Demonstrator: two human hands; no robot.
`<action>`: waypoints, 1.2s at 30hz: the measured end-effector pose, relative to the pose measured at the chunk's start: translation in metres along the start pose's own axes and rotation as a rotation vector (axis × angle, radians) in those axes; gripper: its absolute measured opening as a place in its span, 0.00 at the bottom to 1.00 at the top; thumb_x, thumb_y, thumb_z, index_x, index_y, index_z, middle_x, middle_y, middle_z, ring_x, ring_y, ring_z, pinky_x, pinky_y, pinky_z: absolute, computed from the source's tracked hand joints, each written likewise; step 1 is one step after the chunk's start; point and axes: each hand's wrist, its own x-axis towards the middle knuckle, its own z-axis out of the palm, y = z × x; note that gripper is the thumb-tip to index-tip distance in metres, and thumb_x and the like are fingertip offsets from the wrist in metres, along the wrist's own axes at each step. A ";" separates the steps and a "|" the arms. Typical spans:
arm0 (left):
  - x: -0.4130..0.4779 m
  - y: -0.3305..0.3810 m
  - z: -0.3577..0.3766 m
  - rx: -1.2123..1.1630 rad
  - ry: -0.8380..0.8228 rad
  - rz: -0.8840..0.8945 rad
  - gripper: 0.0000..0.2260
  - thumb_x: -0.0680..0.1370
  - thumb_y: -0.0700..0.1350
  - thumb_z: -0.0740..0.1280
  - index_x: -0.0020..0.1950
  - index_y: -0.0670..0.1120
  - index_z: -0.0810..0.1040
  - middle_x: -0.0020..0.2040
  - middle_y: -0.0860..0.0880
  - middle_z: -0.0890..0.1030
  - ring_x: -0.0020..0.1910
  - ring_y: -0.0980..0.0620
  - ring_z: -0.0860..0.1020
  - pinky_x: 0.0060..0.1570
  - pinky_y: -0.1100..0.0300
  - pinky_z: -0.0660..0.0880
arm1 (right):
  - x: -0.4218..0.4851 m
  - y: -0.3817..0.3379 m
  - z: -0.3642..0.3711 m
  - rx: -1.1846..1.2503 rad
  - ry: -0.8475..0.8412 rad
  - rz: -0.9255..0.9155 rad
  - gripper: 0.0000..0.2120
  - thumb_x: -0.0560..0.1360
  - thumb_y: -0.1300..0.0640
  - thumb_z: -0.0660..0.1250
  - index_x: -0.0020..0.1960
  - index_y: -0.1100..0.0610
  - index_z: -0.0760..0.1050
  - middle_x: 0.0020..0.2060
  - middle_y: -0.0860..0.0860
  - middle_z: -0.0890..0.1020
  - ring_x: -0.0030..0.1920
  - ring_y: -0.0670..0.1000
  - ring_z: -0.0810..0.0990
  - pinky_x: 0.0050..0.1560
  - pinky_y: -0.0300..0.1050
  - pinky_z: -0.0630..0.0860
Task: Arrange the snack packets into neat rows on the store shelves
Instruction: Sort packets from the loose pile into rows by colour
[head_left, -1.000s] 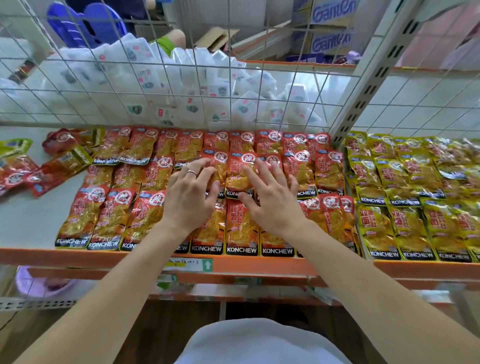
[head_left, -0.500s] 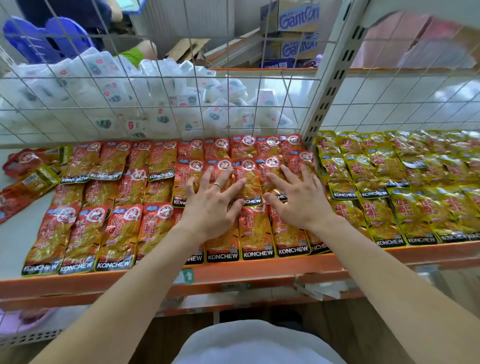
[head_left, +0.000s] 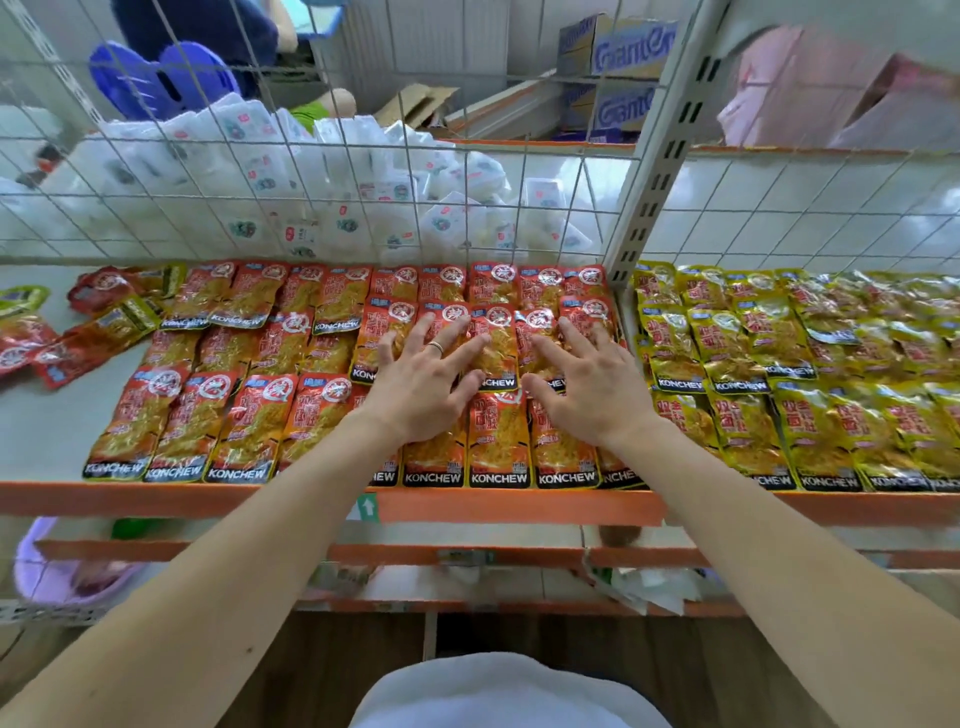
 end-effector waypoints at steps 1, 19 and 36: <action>-0.003 0.003 -0.002 0.004 0.004 -0.014 0.24 0.84 0.60 0.49 0.81 0.63 0.51 0.83 0.57 0.47 0.81 0.47 0.42 0.74 0.36 0.42 | -0.001 -0.001 -0.003 -0.009 -0.001 0.006 0.31 0.79 0.31 0.50 0.79 0.39 0.53 0.81 0.50 0.53 0.80 0.59 0.50 0.78 0.60 0.50; -0.152 0.039 -0.032 0.015 0.299 -0.386 0.25 0.82 0.61 0.52 0.80 0.58 0.58 0.82 0.55 0.54 0.80 0.47 0.50 0.74 0.38 0.51 | -0.091 -0.063 -0.033 0.123 0.152 -0.371 0.30 0.79 0.34 0.53 0.78 0.44 0.58 0.81 0.50 0.54 0.80 0.57 0.48 0.77 0.66 0.45; -0.229 -0.084 -0.036 -0.048 0.425 -0.511 0.29 0.78 0.63 0.48 0.79 0.57 0.59 0.81 0.52 0.58 0.79 0.48 0.52 0.74 0.41 0.51 | -0.087 -0.212 -0.017 0.150 0.119 -0.533 0.31 0.80 0.35 0.55 0.79 0.45 0.58 0.81 0.48 0.52 0.80 0.54 0.45 0.75 0.65 0.47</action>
